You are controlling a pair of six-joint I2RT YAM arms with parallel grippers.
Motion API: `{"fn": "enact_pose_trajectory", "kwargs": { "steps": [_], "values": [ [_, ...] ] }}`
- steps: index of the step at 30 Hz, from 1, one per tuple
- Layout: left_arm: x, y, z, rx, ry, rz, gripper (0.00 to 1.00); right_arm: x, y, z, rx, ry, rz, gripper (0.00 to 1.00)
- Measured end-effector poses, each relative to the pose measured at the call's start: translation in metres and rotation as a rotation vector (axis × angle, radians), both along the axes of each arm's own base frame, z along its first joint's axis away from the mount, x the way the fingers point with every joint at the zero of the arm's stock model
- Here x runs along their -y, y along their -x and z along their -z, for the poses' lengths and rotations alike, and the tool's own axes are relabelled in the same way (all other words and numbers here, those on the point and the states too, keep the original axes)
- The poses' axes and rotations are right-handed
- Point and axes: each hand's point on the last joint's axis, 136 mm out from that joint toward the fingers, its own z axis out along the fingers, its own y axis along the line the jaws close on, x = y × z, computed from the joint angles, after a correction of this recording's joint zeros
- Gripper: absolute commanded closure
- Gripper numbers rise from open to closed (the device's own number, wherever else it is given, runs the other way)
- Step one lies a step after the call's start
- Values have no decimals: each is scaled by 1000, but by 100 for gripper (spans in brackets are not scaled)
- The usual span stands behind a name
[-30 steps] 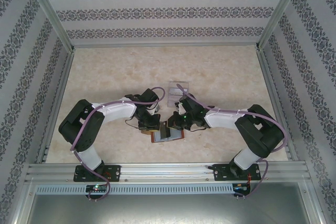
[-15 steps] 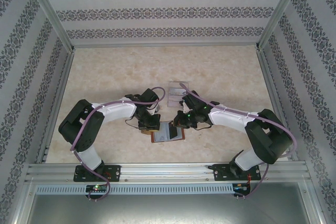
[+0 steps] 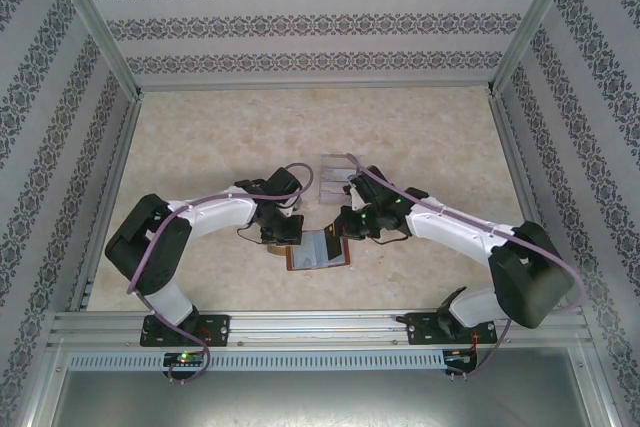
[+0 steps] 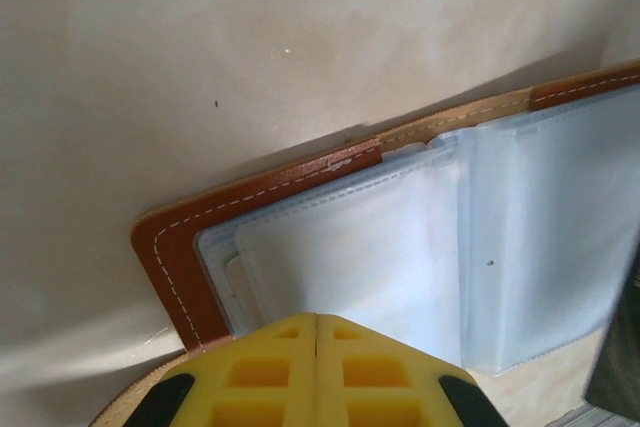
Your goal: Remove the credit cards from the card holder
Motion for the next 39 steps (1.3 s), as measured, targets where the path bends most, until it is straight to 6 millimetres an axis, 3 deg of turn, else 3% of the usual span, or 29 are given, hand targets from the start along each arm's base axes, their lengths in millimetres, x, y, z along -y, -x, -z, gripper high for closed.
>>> {"fn": "enact_pose_trajectory", "kwargs": {
  "steps": [9,17,23,30,39],
  "values": [
    [1,-6,-17,56,24,-3,93,20,-38,-56,277,48,-177,96],
    [-9,-7,-34,125,40,-27,93,50,-97,-85,477,166,-391,99],
    [-18,-7,-33,132,30,-56,93,50,-132,-87,563,256,-630,100],
    [-24,-10,-32,132,22,-76,93,40,-159,-82,627,310,-884,100],
    [-32,-16,-31,132,16,-104,93,30,-190,-54,603,359,-1098,100]
  ]
}}
